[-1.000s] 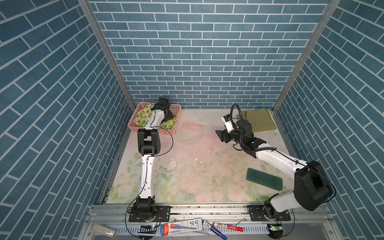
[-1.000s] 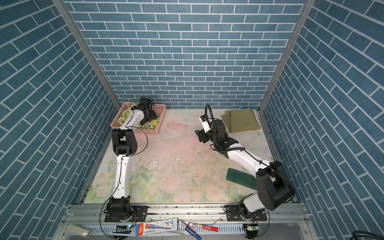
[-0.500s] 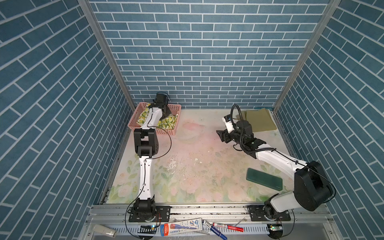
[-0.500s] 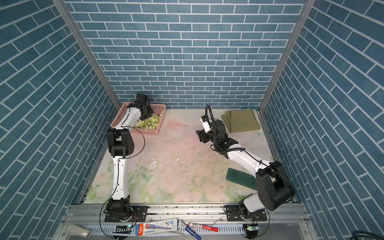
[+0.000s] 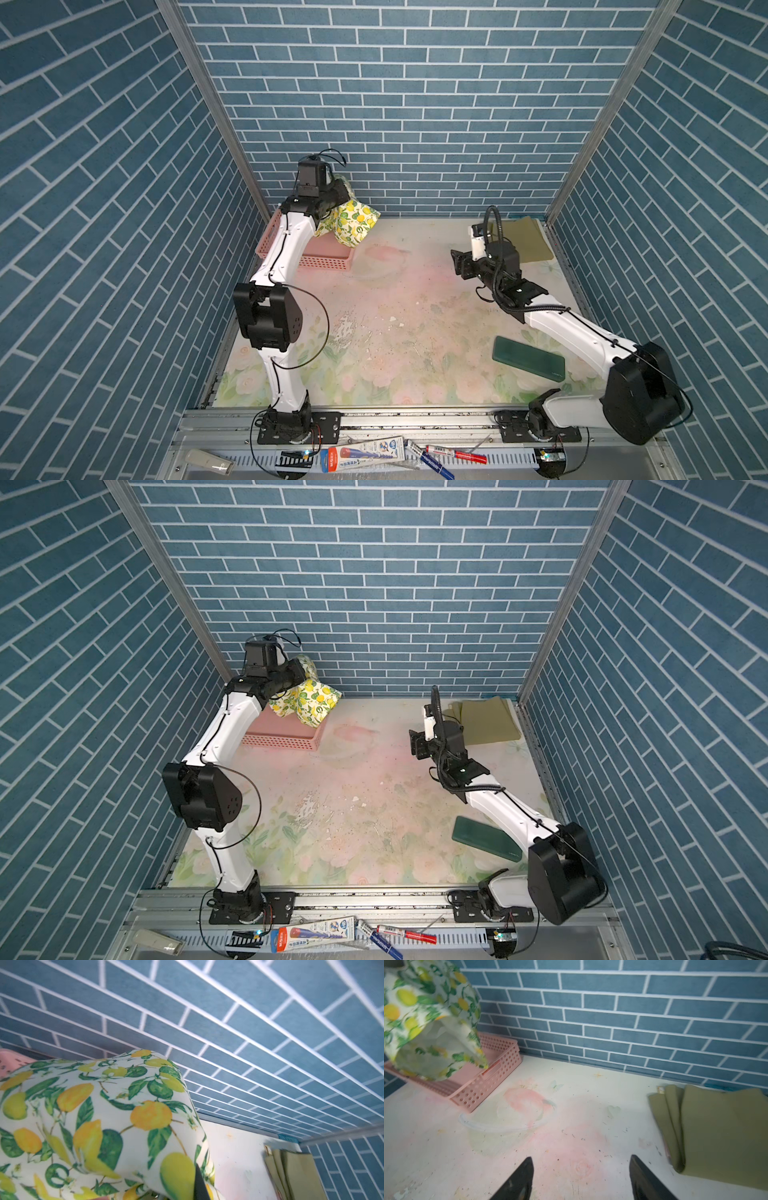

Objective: Fold and stack the skirts
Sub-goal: 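Lift the lemon-print skirt out of the basket with the left gripper onto the table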

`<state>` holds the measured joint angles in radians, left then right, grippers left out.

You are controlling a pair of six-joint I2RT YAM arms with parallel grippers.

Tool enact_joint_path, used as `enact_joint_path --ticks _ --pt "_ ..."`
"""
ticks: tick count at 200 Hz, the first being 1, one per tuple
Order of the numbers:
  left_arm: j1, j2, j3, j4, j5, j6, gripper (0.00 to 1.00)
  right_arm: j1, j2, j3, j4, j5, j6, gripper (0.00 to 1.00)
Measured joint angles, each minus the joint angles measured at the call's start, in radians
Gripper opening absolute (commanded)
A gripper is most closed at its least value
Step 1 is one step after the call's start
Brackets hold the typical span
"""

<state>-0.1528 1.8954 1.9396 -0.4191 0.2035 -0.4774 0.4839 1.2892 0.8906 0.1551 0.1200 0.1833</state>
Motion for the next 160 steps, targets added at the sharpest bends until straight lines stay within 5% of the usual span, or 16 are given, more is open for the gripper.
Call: enact_joint_path --ticks 53,63,71,77,99,160 --pt "-0.163 -0.182 -0.241 0.076 0.119 0.024 0.02 -0.134 -0.233 -0.091 -0.103 0.027 0.127 0.72" --pt "-0.185 -0.211 -0.305 0.101 0.142 0.024 0.17 -0.136 -0.264 -0.098 -0.127 0.027 0.135 0.72" --pt "-0.198 -0.225 -0.347 0.114 0.161 0.026 0.48 -0.137 -0.29 -0.105 -0.147 0.028 0.135 0.72" --pt "-0.205 -0.229 -0.375 0.121 0.174 0.029 0.61 -0.138 -0.305 -0.107 -0.164 0.027 0.135 0.72" --pt "-0.211 -0.212 -0.447 0.103 0.195 0.049 0.78 -0.139 -0.346 -0.106 -0.233 0.01 0.135 0.72" --pt "-0.223 -0.373 -0.774 0.084 0.093 0.056 0.82 -0.134 -0.286 -0.139 -0.357 -0.176 0.163 0.72"
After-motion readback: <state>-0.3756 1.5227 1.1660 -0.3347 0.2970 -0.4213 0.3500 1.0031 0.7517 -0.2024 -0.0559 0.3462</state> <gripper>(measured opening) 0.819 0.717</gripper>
